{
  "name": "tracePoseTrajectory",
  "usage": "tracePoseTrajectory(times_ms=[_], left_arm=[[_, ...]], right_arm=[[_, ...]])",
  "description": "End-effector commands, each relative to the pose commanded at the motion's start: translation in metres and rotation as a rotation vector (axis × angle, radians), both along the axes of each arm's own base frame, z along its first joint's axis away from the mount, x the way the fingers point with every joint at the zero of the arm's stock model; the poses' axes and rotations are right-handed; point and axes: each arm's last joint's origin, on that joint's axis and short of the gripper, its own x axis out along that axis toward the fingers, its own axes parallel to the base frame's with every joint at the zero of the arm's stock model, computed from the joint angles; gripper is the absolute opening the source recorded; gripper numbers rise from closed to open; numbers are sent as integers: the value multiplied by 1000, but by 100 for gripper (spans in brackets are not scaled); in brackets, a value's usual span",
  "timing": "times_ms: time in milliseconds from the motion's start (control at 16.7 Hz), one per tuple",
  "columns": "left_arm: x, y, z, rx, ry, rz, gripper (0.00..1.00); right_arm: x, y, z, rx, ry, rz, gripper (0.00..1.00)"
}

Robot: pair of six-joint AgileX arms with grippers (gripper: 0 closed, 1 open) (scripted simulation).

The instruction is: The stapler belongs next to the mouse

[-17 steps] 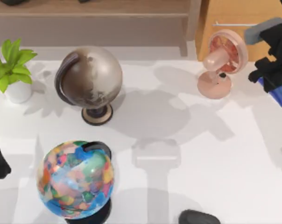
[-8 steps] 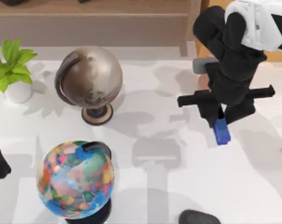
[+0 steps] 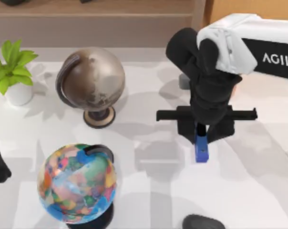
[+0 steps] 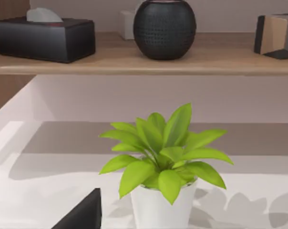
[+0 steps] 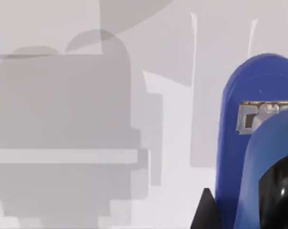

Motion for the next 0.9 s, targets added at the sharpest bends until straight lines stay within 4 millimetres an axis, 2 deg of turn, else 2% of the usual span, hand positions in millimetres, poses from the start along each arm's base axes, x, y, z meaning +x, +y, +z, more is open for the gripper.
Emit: tracePoseTrajectory(times_ms=[600,900], left_arm=[[0,0,0,0,0,0,100],[0,0,0,0,0,0,100]], right_arm=[[1,-1,5,8,-2,-11,0],[-2,-1,-1,3,32,-9,0]])
